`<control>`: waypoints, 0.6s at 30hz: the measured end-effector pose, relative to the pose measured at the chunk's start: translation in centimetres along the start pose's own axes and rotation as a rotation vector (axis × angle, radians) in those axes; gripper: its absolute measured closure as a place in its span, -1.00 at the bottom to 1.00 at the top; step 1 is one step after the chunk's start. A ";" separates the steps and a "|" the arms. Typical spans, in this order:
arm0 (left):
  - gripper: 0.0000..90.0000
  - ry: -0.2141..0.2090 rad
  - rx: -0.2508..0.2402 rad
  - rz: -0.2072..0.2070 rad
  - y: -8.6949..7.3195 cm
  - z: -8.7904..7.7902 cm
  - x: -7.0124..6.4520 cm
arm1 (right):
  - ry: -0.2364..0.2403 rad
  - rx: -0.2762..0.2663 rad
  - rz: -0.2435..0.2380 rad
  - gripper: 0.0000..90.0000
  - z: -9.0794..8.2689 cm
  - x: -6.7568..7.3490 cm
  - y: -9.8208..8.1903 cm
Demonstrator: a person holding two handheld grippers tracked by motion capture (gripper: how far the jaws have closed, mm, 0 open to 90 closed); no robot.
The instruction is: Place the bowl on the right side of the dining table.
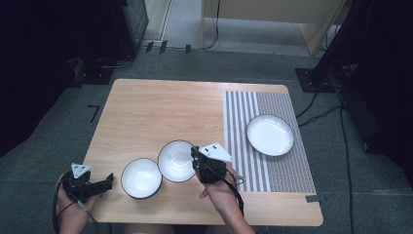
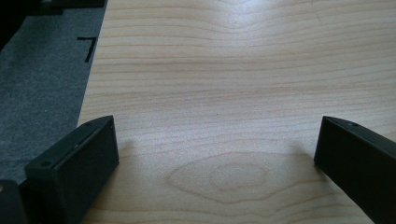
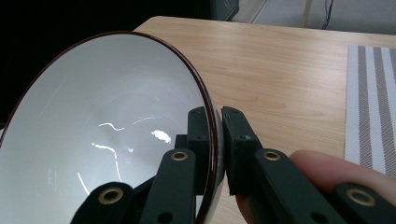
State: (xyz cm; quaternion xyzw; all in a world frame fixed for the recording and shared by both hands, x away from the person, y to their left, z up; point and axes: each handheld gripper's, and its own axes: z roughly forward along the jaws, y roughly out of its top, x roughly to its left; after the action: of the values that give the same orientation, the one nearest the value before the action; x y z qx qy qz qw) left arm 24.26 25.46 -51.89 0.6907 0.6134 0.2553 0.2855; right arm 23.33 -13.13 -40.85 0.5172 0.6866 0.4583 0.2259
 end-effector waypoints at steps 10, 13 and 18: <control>-1.00 0.000 -0.001 -0.001 0.0 0.0 0.0 | -0.013 0.001 0.015 0.87 -0.6 -1.8 -0.2; -1.00 0.000 -0.001 -0.001 0.0 0.0 0.0 | -0.015 0.004 0.018 0.87 -0.7 -2.0 -0.3; -1.00 0.000 -0.001 -0.001 0.0 0.0 0.0 | -0.028 0.000 0.015 0.87 -0.9 -2.9 -0.6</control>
State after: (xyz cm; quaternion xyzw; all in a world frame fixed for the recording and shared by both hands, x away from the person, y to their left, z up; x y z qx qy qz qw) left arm 24.26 25.45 -51.90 0.6902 0.6137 0.2554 0.2860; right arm 23.37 -16.16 -41.37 0.5286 0.6794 0.4529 0.2321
